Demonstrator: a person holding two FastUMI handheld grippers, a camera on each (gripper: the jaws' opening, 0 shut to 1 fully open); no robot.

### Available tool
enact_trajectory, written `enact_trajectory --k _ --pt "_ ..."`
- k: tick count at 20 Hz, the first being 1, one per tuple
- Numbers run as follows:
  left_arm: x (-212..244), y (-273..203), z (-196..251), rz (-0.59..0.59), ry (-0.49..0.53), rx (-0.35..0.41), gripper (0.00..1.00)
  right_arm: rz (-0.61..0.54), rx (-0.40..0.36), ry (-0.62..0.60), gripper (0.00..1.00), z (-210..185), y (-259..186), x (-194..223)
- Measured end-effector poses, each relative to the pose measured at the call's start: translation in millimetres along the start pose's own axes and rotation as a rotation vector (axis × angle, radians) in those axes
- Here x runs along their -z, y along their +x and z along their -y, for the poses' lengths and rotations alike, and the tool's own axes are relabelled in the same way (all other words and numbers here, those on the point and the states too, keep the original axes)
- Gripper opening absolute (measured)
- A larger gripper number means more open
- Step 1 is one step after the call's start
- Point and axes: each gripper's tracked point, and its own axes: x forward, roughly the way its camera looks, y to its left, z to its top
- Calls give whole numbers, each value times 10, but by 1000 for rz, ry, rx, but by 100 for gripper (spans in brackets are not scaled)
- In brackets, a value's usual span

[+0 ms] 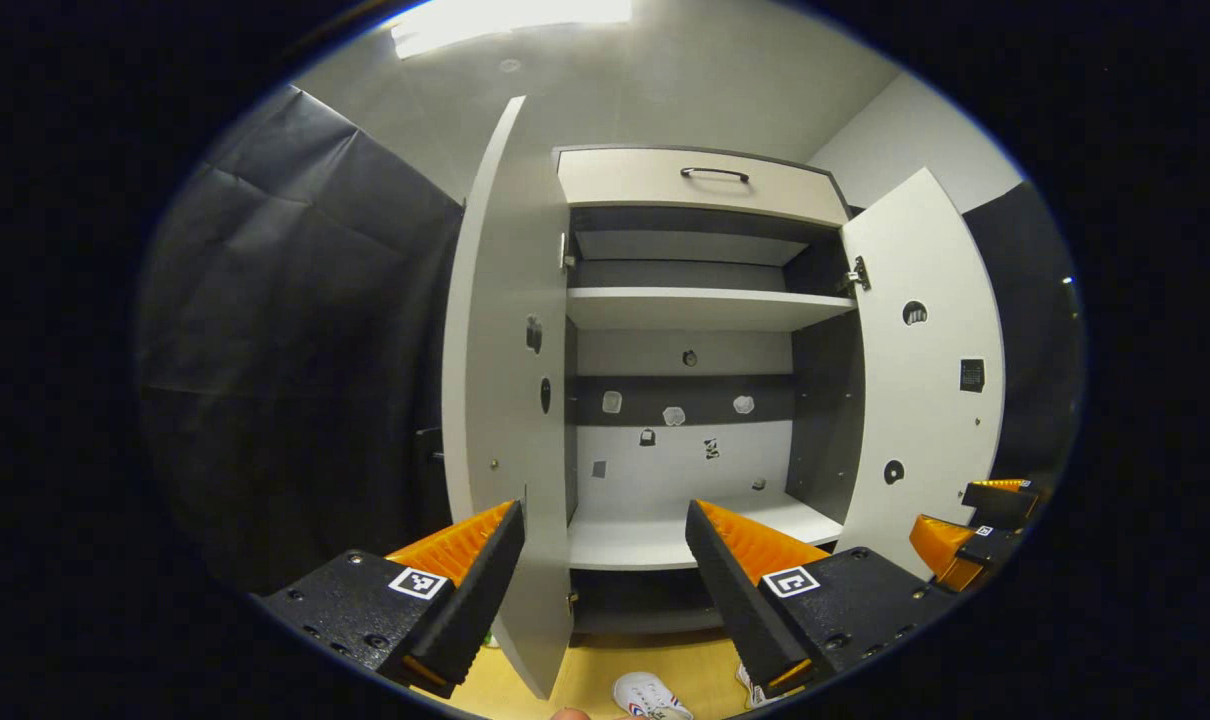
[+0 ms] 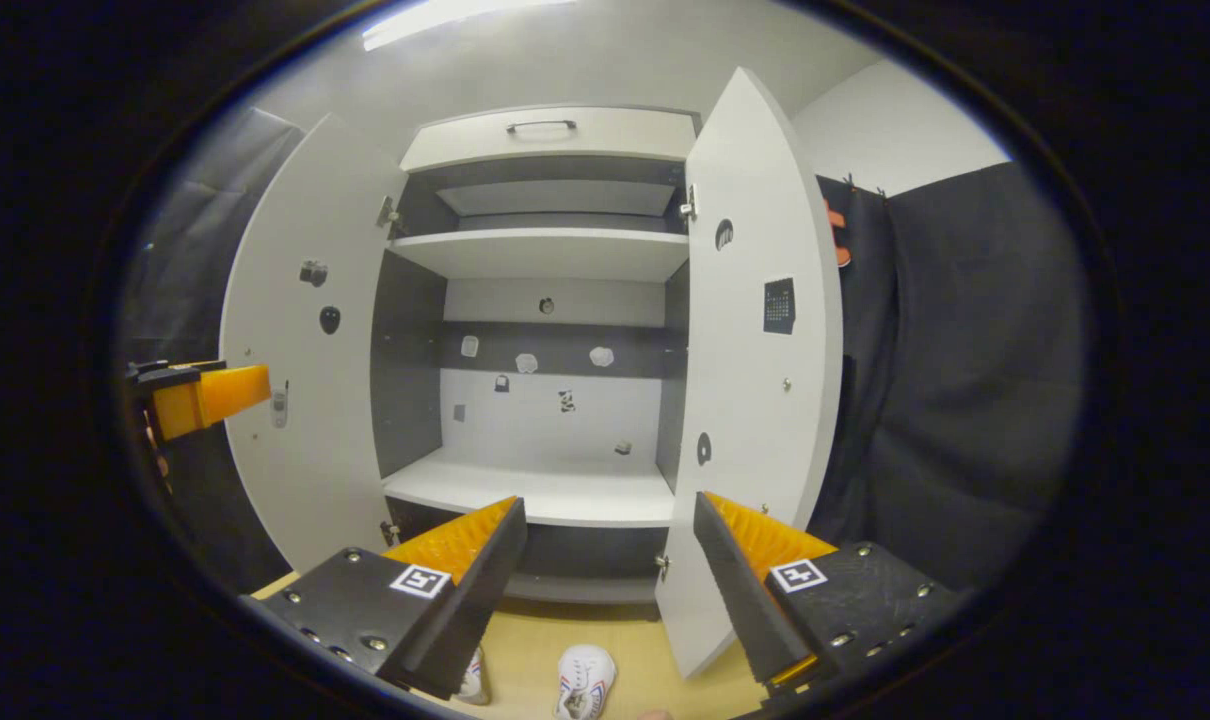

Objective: Grab one shoe with the right hand and put it into the shoe cabinet, grab the other shoe with the left hand and put it into the shoe cabinet; then close the right door with the right hand and the left door with the left hand.

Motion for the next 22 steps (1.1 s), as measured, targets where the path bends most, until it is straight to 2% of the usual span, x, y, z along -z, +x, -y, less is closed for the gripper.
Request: enact_trajectory --k 6,9,10,11,12,14,16,18,22 --pt "-126 53 88 39 -35 24 99 -72 -28 2 100 -114 8 360" --pt "-122 28 20 41 -29 0 99 -148 -56 -5 99 -194 89 741" --pt "-114 22 -6 39 -23 -9 99 -184 -66 -5 95 -219 121 915" --pt "-100 6 -27 35 -15 -20 99 -224 -75 -3 91 -246 154 1114" --pt "-89 -2 -58 32 -7 -31 98 -269 -80 -5 93 -263 176 1312" --pt "-73 -15 -104 28 10 -55 99 -372 -106 3 82 -329 209 1758" --pt "-66 -22 -152 27 17 -81 98 -483 -135 -5 84 -397 209 2217" --pt "-41 -25 -200 18 21 -103 98 -588 -157 -16 66 -425 234 2660" --pt "-15 -71 -377 11 42 -174 99 -825 -189 -26 65 -499 136 3507"
